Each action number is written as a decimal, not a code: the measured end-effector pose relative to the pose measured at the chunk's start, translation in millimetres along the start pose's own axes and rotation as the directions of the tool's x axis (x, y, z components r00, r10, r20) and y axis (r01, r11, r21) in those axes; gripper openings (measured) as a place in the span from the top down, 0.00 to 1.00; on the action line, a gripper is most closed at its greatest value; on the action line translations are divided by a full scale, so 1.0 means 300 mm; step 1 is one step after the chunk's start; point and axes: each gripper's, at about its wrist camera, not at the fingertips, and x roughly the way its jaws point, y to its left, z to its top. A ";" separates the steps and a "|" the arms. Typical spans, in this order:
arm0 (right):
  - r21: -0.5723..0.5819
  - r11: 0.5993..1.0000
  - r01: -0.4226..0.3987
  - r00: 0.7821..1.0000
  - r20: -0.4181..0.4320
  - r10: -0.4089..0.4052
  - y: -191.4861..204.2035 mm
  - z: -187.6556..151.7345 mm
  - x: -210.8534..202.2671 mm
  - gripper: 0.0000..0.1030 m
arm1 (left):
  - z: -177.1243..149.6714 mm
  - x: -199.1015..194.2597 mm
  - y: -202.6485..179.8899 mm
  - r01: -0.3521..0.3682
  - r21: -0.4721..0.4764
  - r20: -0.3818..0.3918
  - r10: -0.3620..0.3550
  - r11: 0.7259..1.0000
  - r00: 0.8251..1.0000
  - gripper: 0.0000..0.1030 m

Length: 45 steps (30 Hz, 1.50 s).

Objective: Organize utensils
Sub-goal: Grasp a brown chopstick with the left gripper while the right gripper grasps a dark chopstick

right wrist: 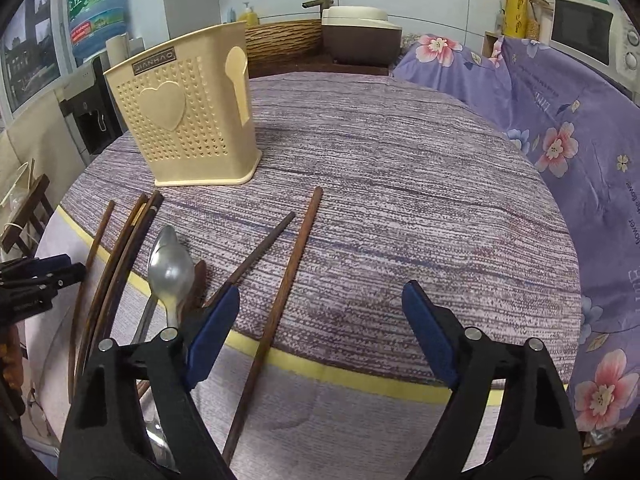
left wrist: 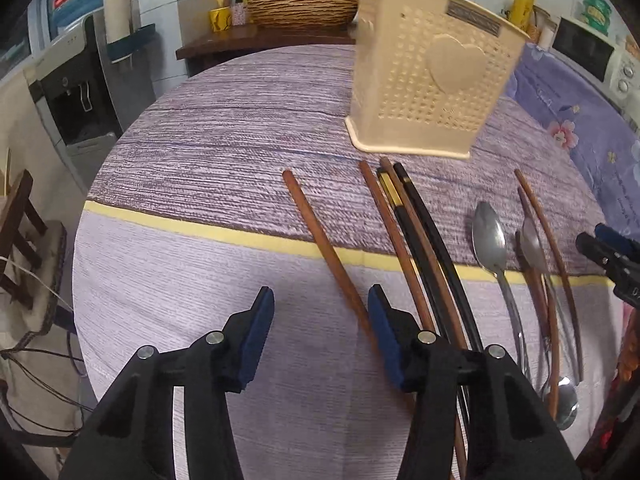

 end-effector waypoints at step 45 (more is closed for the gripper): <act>0.105 0.992 -0.073 0.993 -0.080 0.081 -0.017 0.264 0.243 0.91 | 0.234 0.149 0.023 -0.079 -0.129 -0.032 0.076 0.989 0.997 0.92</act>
